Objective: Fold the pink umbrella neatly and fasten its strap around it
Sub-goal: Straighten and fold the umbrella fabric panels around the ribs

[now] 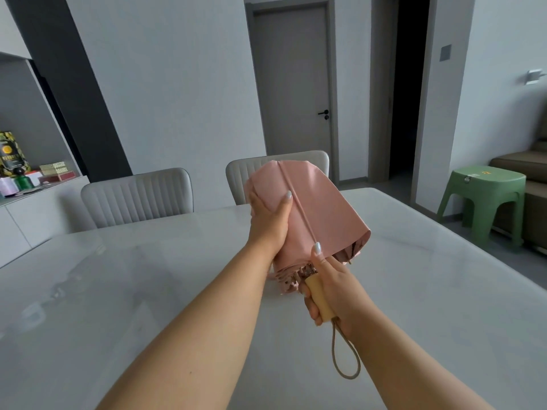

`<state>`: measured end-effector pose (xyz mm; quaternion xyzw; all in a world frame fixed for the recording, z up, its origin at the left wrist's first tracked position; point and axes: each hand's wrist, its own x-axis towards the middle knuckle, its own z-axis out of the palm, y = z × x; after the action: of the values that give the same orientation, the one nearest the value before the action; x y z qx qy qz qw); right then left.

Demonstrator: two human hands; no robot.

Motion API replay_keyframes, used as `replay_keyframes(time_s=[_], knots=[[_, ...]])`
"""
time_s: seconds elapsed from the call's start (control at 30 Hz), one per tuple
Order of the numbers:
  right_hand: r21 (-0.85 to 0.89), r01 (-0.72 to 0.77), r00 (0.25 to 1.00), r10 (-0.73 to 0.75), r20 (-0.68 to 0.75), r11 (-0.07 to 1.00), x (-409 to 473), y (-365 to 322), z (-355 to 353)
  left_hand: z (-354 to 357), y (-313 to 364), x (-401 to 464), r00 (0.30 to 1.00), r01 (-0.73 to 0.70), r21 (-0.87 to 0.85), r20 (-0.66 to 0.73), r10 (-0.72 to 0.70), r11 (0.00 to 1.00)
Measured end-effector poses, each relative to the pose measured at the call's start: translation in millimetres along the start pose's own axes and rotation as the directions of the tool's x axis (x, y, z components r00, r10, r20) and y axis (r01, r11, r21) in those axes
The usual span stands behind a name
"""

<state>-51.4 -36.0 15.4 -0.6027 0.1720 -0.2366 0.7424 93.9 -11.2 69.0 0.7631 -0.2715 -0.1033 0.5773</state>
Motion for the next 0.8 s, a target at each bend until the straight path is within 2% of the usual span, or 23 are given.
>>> replay_keyframes(time_s=[0.1,0.2,0.37,0.43,0.63,0.8], knots=[[0.028,-0.010,0.999,0.009,0.037,1.000,-0.9,-1.6,-0.2,-0.9,-1.5,-1.1,0.997,0.076,-0.313,0.035,-0.068,0.947],[0.010,-0.041,0.998,0.040,0.037,0.999,-1.2,-1.7,0.1,-0.9,-3.5,-0.5,0.997,0.075,-0.431,0.005,-0.081,0.899],[-0.136,-0.084,0.995,0.077,-0.056,0.987,2.9,2.3,4.7,0.8,-5.5,1.1,0.997,0.005,-0.417,-0.070,-0.037,0.909],[-0.130,-0.142,0.988,0.132,-0.085,0.981,3.6,2.4,4.9,1.5,-5.5,1.9,0.995,-0.014,-0.401,-0.098,-0.028,0.916],[0.004,-0.173,0.983,0.173,0.063,0.985,-1.1,-2.3,-0.7,5.3,-7.3,0.4,0.994,-0.029,-0.382,-0.110,-0.015,0.924],[0.085,-0.108,0.988,0.098,0.115,0.991,-0.9,-3.7,-5.1,8.2,-8.2,-2.6,0.995,-0.045,-0.397,-0.103,0.005,0.917]])
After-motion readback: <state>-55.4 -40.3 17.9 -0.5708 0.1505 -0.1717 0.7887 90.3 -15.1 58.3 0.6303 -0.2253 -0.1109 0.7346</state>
